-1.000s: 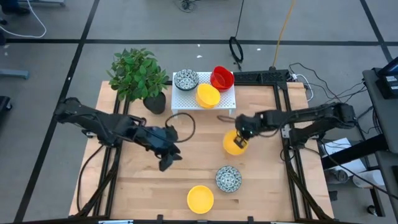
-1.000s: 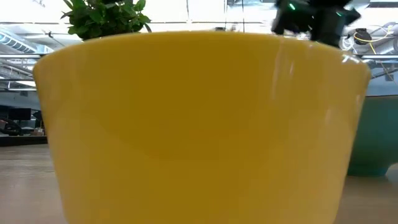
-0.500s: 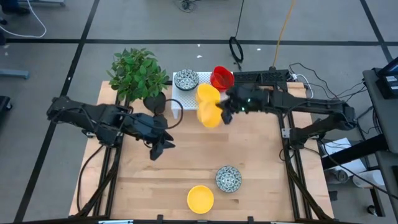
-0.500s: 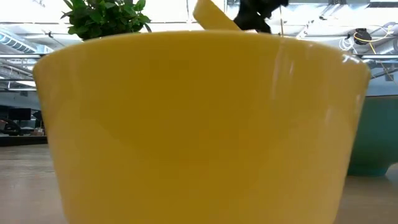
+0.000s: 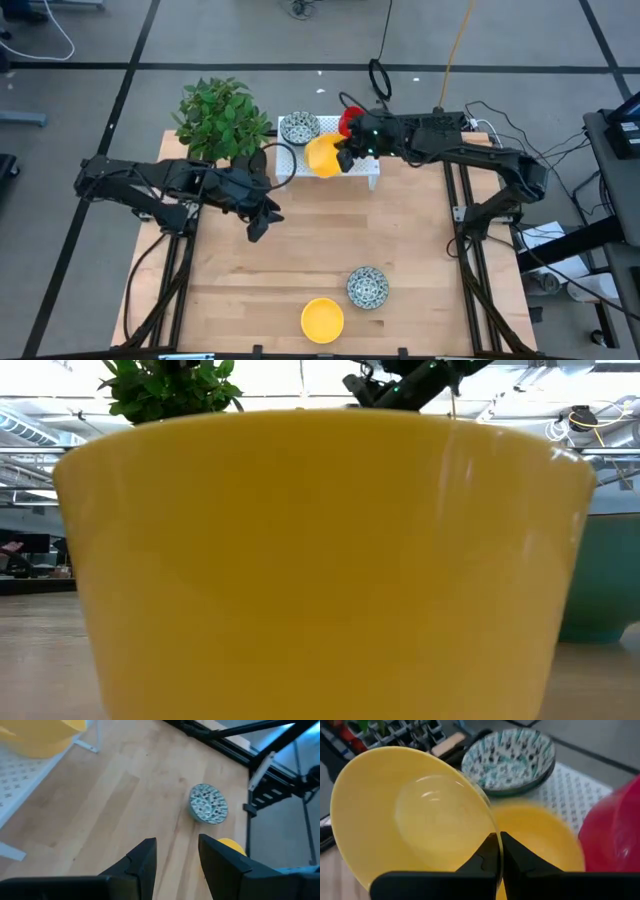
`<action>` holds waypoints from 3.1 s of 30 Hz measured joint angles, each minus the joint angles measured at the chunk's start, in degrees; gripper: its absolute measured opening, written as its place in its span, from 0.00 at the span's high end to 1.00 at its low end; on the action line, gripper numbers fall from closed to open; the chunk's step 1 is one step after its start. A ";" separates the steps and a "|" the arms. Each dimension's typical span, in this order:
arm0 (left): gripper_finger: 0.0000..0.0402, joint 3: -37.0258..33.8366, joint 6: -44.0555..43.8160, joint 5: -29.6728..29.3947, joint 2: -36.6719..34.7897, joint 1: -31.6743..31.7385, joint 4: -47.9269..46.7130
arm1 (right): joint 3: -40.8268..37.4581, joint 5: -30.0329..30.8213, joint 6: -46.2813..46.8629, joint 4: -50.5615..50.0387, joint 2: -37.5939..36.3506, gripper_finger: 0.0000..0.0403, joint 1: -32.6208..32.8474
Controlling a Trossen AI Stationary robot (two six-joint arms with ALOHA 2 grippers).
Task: Pick & Place Mini bowls
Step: Stack the yellow bowl on top of the yellow bowl on the shelf, then adjust the red bowls on the shelf, then stack the yellow bowl on top of the yellow bowl on the shelf
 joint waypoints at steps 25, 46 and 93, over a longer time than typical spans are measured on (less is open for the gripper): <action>0.63 0.00 -1.03 0.43 0.00 3.95 -2.44 | 0.93 0.29 -3.39 -7.76 -1.19 1.00 -4.52; 0.63 0.00 -1.49 0.42 0.00 4.11 -2.78 | 0.82 0.51 -5.84 -5.15 -2.51 0.72 -5.09; 0.63 -0.01 -4.36 0.91 0.06 2.11 -5.31 | 0.89 -0.79 -10.86 -10.26 -9.22 0.67 2.68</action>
